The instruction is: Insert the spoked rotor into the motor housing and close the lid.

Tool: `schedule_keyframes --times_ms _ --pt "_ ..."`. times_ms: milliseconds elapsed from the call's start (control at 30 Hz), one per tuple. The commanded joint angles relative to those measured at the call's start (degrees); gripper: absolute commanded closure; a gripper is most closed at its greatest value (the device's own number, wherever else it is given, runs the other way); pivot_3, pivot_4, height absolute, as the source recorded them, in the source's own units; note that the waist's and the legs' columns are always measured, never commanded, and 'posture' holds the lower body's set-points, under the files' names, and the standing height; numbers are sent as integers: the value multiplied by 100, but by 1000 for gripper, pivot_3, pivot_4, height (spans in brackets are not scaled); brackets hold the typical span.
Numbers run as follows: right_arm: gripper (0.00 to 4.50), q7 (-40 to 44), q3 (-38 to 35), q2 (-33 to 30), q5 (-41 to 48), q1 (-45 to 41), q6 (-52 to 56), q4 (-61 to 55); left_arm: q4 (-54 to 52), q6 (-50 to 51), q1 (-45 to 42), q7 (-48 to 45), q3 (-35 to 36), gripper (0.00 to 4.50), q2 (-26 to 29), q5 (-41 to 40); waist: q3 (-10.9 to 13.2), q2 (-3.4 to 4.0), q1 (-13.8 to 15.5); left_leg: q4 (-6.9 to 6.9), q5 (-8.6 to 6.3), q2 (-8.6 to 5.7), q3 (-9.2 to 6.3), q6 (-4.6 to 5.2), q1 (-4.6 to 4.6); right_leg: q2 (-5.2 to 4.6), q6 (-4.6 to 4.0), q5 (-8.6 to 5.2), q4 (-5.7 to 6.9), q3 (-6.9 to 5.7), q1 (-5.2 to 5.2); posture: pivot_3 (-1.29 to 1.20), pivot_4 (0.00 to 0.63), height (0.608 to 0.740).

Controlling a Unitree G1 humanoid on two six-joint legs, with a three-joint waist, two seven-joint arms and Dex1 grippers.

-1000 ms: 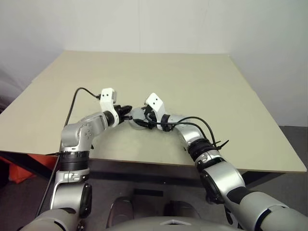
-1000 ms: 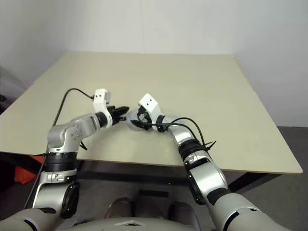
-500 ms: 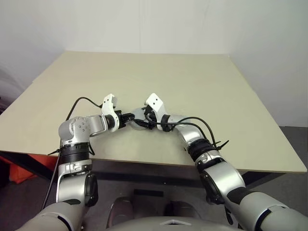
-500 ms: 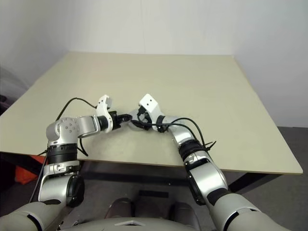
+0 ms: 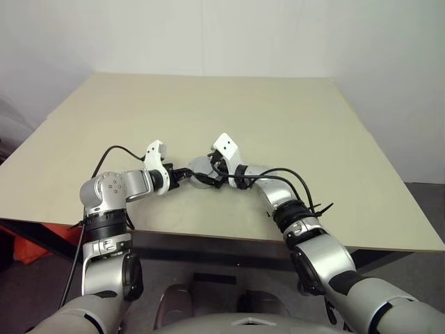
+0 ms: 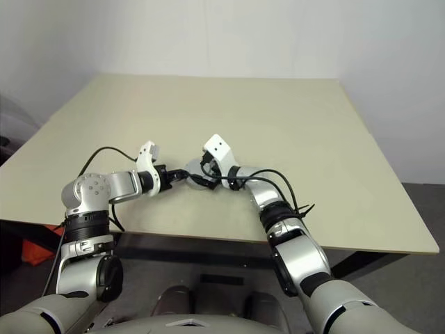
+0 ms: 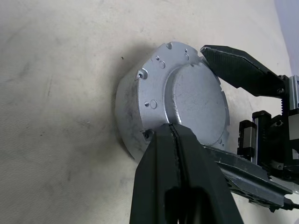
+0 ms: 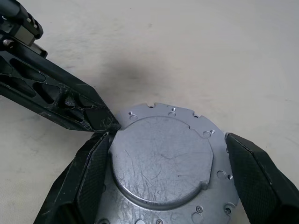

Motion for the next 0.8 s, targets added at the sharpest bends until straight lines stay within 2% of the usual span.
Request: schedule_keyframes --times_ms 33,300,567,800 --pt "25 100 -193 64 256 -11 -43 -304 -159 265 -2 -124 14 4500 -16 -190 0 0 0 0 0 0 0 0 -4 0 0 0 -1 0 -4 0 0 740" --pt "25 676 -395 125 739 86 253 -839 -403 598 1 -323 31 4500 -80 -385 2 0 3 1 9 0 -1 27 -45 0 -3 2 -3 -3 -65 0 0 740" --pt "25 1005 -685 19 1314 115 967 -1350 -315 468 -8 -240 102 4500 -60 -255 4 0 -6 0 7 1 1 32 -46 0 -3 2 -8 -4 -67 0 0 740" --pt "25 275 -1367 -37 1733 -240 1762 -1176 -326 361 55 -223 49 4500 1 -193 5 1 -5 -1 7 1 1 30 -44 0 -2 2 -8 -3 -66 0 0 740"
